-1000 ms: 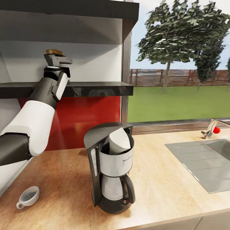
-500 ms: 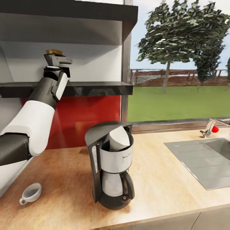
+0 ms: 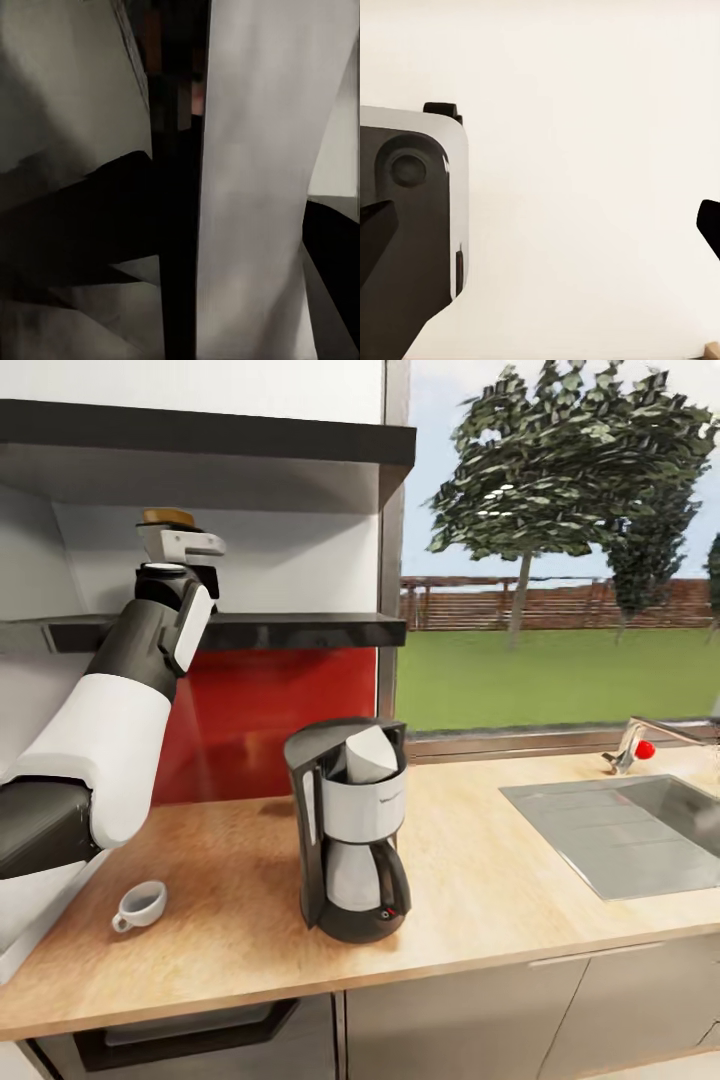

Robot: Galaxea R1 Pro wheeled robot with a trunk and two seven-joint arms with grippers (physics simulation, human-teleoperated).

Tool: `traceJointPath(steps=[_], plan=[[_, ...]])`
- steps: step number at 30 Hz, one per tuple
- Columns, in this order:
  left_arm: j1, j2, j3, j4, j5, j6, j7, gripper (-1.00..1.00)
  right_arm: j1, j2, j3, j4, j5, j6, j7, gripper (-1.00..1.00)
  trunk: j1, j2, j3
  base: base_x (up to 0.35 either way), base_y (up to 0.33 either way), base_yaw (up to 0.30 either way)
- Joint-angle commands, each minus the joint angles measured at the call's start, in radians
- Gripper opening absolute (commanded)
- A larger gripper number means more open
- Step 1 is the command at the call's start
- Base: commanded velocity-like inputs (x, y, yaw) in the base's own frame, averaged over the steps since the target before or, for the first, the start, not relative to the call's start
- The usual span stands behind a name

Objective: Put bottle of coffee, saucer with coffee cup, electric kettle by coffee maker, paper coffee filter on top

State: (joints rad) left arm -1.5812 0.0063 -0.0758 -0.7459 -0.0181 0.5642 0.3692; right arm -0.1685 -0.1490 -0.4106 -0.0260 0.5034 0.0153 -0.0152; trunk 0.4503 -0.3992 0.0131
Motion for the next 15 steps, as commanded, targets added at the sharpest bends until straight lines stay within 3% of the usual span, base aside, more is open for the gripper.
traceJointPath(steps=[1, 15], plan=[[0.0, 0.0, -0.004, -0.001, -0.003, 0.006, 0.004, -1.0, 0.0, 0.0, -0.008, 0.0, 0.01, 0.002, -0.002, 1.0, 0.0, -0.001, 0.0, -0.337, 0.0, 0.0], [0.0, 0.0, -0.006, -0.028, -0.002, 0.006, 0.004, -1.0, 0.0, 0.003, -0.008, -0.001, 0.01, 0.002, -0.003, 1.0, 0.0, -0.001, 0.0, -0.337, 0.0, 0.0]])
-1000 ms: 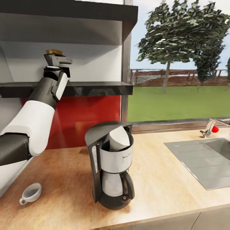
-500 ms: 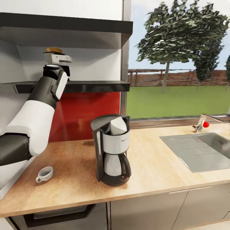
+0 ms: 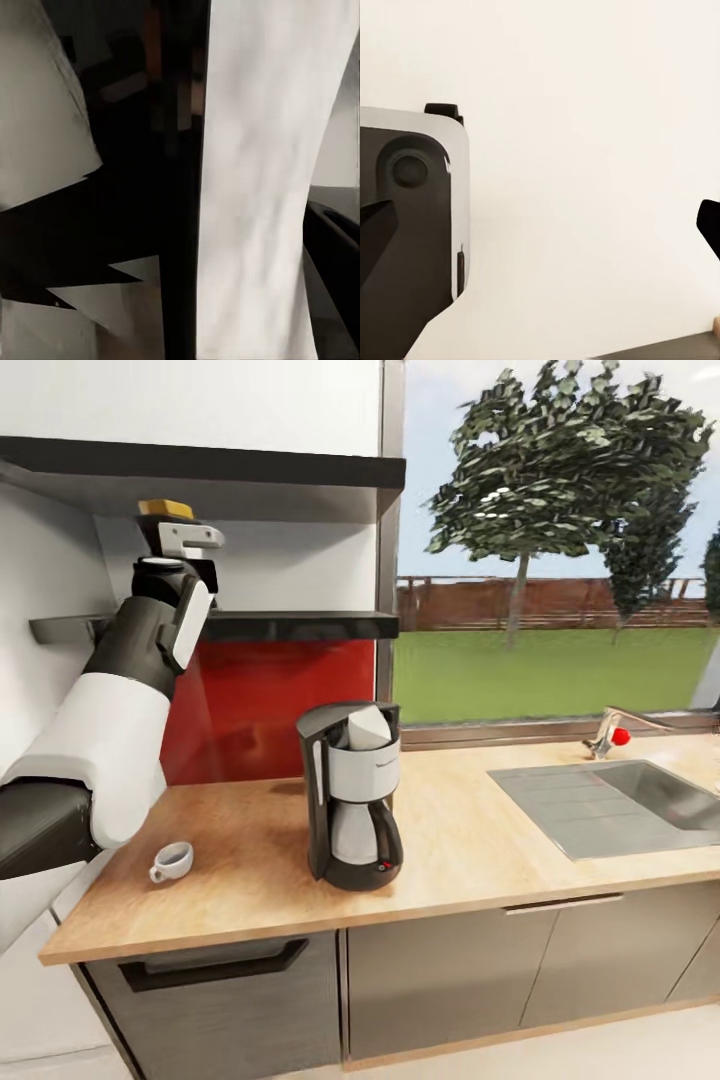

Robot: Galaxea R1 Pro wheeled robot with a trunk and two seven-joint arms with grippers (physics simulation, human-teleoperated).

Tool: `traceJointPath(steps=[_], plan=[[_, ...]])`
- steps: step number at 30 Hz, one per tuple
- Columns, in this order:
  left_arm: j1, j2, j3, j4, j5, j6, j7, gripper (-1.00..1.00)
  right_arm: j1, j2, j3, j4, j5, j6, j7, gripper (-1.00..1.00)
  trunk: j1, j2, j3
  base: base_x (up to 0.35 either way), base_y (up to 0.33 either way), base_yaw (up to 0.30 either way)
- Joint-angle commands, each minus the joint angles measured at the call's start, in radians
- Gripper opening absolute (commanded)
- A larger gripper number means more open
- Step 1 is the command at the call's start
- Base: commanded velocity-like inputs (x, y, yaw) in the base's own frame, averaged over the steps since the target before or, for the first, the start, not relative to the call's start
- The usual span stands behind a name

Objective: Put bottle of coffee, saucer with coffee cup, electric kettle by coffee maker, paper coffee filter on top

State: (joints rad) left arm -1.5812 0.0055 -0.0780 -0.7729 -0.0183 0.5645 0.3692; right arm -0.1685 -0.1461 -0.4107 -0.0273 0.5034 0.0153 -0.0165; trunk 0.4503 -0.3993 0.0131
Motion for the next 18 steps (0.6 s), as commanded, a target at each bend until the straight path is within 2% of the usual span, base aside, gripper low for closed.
traceJointPath(steps=[1, 3, 5, 8, 9, 10, 11, 12, 16, 18], plan=[[0.001, 0.001, -0.004, -0.01, 0.0, 0.006, 0.003, -1.0, 0.0, 0.0, -0.008, 0.0, 0.01, 0.002, -0.002, 1.0, 0.0, -0.001, 0.0, -0.337, 0.0, 0.0], [0.018, 0.0, -0.006, -0.038, 0.004, 0.009, 0.002, -1.0, 0.0, 0.0, -0.008, 0.0, 0.01, 0.002, -0.002, 1.0, 0.0, -0.001, 0.0, -0.336, 0.0, 0.0], [0.06, -0.001, -0.006, -0.096, 0.006, 0.01, 0.001, -1.0, 0.0, 0.0, -0.008, 0.0, 0.009, 0.001, -0.002, 1.0, 0.0, -0.001, 0.0, -0.261, 0.0, 0.0], [0.144, -0.001, -0.007, -0.2, 0.007, 0.023, -0.005, -1.0, 0.0, 0.001, -0.008, 0.0, 0.009, 0.001, -0.002, 1.0, 0.0, -0.001, 0.0, -0.078, 0.0, 0.0], [0.157, -0.001, -0.007, -0.215, 0.007, 0.028, -0.008, -1.0, 0.0, 0.001, -0.008, 0.0, 0.009, 0.001, -0.002, 1.0, 0.0, -0.001, 0.0, -0.038, 0.0, 0.0], [0.196, 0.0, -0.007, -0.261, 0.007, 0.048, -0.021, -1.0, 0.0, 0.002, -0.009, 0.0, 0.009, 0.0, -0.002, 1.0, 0.0, -0.001, 0.0, -0.019, 0.0, 0.0], [0.209, 0.0, -0.008, -0.277, 0.007, 0.054, -0.027, -1.0, 0.0, 0.002, -0.009, -0.001, 0.009, -0.001, -0.002, 1.0, 0.0, -0.001, 0.0, -0.015, 0.0, 0.0], [0.253, 0.001, -0.007, -0.329, 0.006, 0.067, -0.052, -1.0, 0.0, 0.003, -0.009, 0.0, 0.009, -0.002, -0.002, 1.0, 0.0, -0.001, 0.0, -0.008, 0.0, 0.0], [0.357, 0.002, -0.004, -0.447, 0.005, 0.078, -0.103, -1.0, 0.0, 0.004, -0.01, -0.001, 0.008, -0.004, -0.002, 1.0, 0.0, -0.001, 0.0, -0.003, 0.0, 0.0], [0.433, 0.002, -0.004, -0.527, 0.006, 0.08, -0.119, -1.0, 0.0, 0.005, -0.01, -0.002, 0.007, -0.005, -0.002, 1.0, 0.0, -0.001, 0.0, 0.0, 0.0, 0.0]])
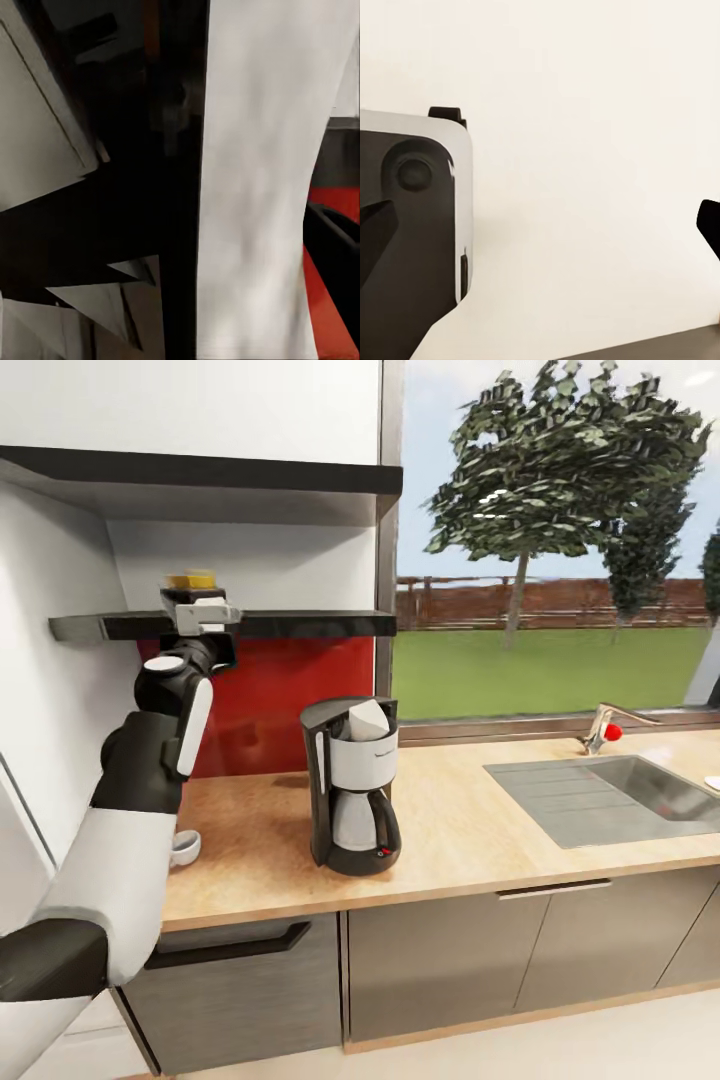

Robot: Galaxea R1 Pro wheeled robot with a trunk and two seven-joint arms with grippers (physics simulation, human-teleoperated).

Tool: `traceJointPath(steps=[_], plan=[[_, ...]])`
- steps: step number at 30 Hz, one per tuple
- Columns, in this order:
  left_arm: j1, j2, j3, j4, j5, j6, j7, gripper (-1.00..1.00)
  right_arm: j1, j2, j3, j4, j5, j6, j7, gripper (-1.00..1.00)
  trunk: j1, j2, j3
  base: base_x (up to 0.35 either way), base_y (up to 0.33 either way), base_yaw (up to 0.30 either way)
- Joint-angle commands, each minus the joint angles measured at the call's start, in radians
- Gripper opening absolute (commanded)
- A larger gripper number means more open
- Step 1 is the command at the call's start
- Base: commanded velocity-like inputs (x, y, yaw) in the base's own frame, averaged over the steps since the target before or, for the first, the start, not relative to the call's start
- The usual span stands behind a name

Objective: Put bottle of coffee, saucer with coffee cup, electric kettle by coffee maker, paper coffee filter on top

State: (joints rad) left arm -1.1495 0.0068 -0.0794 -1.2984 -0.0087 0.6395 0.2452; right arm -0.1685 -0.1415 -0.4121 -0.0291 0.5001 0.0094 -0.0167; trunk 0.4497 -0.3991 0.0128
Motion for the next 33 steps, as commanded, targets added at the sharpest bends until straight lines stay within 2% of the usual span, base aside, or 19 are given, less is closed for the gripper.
traceJointPath(steps=[1, 7, 14, 18, 19, 22, 24, 26, 27, 29, 33], plan=[[0.032, 0.001, -0.003, -0.034, -0.004, 0.006, 0.001, -1.0, 0.0, 0.0, -0.008, 0.0, 0.01, 0.001, -0.002, 1.0, 0.0, -0.001, 0.0, 0.0, 0.0, 0.0], [0.209, 0.001, -0.001, -0.161, -0.002, 0.005, -0.005, -1.0, 0.0, 0.01, -0.009, -0.011, 0.008, -0.001, 0.001, 1.0, 0.0, -0.001, 0.0, 0.0, 0.0, 0.0], [0.367, 0.012, 0.002, -0.181, -0.003, -0.016, -0.005, -1.0, 0.0, 0.017, -0.01, -0.025, 0.006, -0.002, 0.004, 1.0, 0.0, -0.001, 0.0, 0.0, 0.0, 0.0], [0.435, 0.019, -0.001, -0.176, -0.002, -0.071, -0.004, -1.0, 0.0, 0.017, -0.01, -0.026, 0.006, -0.003, 0.004, 1.0, 0.0, -0.001, 0.0, 0.0, 0.0, 0.0], [0.489, 0.019, -0.003, -0.168, -0.002, -0.135, -0.004, -1.0, 0.0, 0.017, -0.01, -0.026, 0.006, -0.006, 0.004, 1.0, 0.0, -0.001, 0.0, 0.0, 0.0, 0.0], [0.522, 0.02, -0.003, -0.149, -0.002, -0.169, -0.004, -1.0, 0.0, 0.017, -0.009, -0.026, 0.006, -0.006, 0.004, 1.0, 0.0, -0.001, 0.0, 0.0, 0.0, 0.0], [0.544, 0.02, -0.002, -0.112, -0.002, -0.212, -0.004, -1.0, 0.0, 0.017, -0.01, -0.026, 0.007, -0.007, 0.004, 1.0, 0.0, -0.001, 0.0, 0.0, 0.0, 0.0], [0.561, 0.02, -0.006, -0.018, -0.003, -0.3, -0.004, -1.0, 0.0, 0.017, -0.009, -0.026, 0.007, -0.008, 0.005, 1.0, 0.0, -0.001, 0.0, 0.0, 0.0, 0.0], [0.566, 0.02, -0.01, 0.089, -0.002, -0.376, -0.007, -1.0, 0.0, 0.017, -0.008, -0.025, 0.008, -0.008, 0.007, 1.0, 0.0, -0.001, 0.0, 0.0, 0.0, 0.0], [0.568, 0.018, -0.011, 0.163, -0.002, -0.426, -0.028, -1.0, 0.0, 0.017, -0.007, -0.025, 0.008, -0.008, 0.007, 1.0, 0.0, -0.001, 0.0, 0.0, 0.0, 0.0], [0.565, 0.016, -0.007, 0.342, -0.003, -0.559, -0.17, -1.0, 0.0, 0.015, -0.007, -0.025, 0.009, -0.008, 0.008, 1.0, 0.0, -0.001, 0.0, 0.0, 0.0, -0.003]])
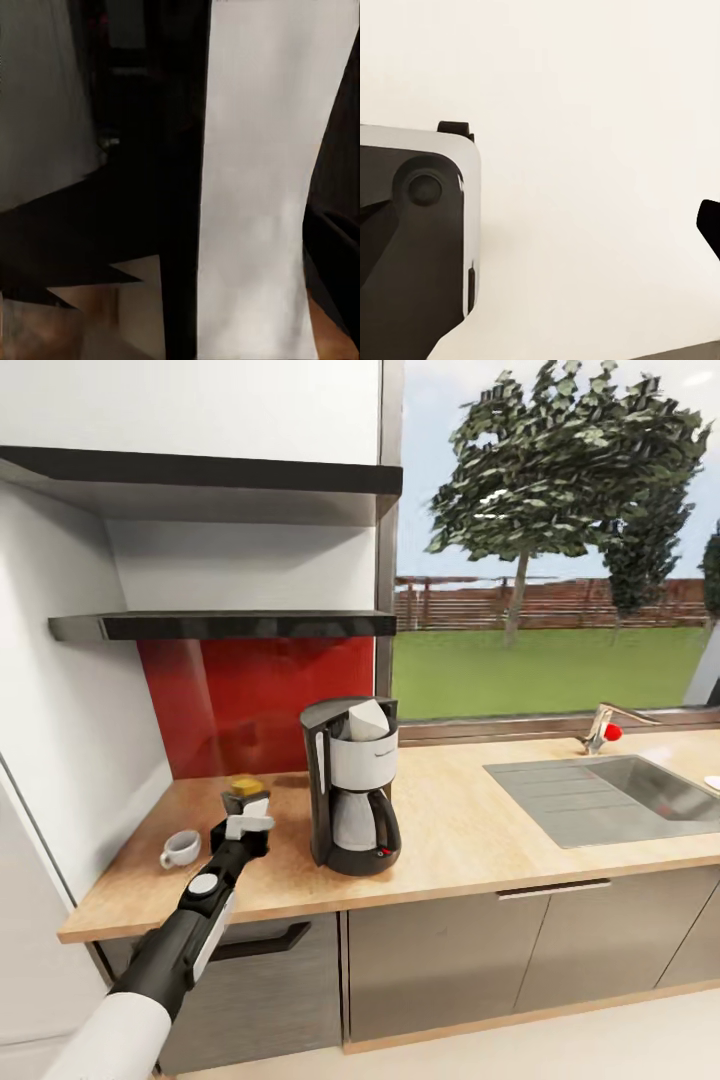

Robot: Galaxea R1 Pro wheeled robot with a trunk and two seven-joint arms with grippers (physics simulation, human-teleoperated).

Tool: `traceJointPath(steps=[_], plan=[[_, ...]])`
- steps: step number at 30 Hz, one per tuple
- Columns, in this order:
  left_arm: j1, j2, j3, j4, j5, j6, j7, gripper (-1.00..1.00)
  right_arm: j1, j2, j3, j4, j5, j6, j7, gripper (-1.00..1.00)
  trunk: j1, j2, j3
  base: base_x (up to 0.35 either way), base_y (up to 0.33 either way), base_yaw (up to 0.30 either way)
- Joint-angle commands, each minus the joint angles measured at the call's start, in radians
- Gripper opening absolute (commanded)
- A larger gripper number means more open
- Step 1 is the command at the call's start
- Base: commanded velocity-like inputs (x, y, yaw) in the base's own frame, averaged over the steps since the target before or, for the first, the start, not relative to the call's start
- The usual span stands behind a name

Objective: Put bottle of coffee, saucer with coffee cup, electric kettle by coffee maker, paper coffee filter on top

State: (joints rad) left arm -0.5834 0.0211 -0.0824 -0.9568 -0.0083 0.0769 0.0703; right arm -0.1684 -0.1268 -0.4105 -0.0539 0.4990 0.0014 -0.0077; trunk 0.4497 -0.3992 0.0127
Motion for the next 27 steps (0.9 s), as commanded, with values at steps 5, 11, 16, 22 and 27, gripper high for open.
traceJointPath(steps=[5, 11, 16, 22, 27], plan=[[-0.004, 0.003, 0.001, 0.079, -0.005, -0.065, -0.052, -1.0, 0.0, -0.001, -0.011, 0.0, 0.009, 0.0, -0.001, 1.0, 0.0, -0.001, 0.0, 0.0, 0.0, -0.186], [0.002, 0.005, 0.005, 0.085, -0.008, -0.082, -0.052, -1.0, 0.0, -0.001, -0.016, 0.0, 0.006, 0.002, -0.003, 1.0, 0.0, -0.001, 0.0, 0.0, 0.0, -0.28], [0.004, 0.009, 0.008, 0.087, -0.007, -0.13, -0.045, -1.0, 0.0, -0.001, -0.017, 0.0, 0.009, 0.003, -0.01, 1.0, 0.0, -0.001, 0.0, 0.037, 0.0, -0.089], [0.008, 0.008, 0.096, 0.087, -0.009, -0.139, -0.045, -1.0, 0.0, -0.001, -0.017, 0.0, 0.009, 0.003, -0.011, 1.0, 0.0, -0.001, 0.0, 0.194, 0.0, -0.002], [0.017, 0.008, 0.127, 0.088, -0.009, -0.141, -0.044, -1.0, 0.0, -0.001, -0.017, -0.001, 0.008, 0.003, -0.011, 1.0, 0.0, -0.001, 0.0, 0.017, 0.0, 0.0]])
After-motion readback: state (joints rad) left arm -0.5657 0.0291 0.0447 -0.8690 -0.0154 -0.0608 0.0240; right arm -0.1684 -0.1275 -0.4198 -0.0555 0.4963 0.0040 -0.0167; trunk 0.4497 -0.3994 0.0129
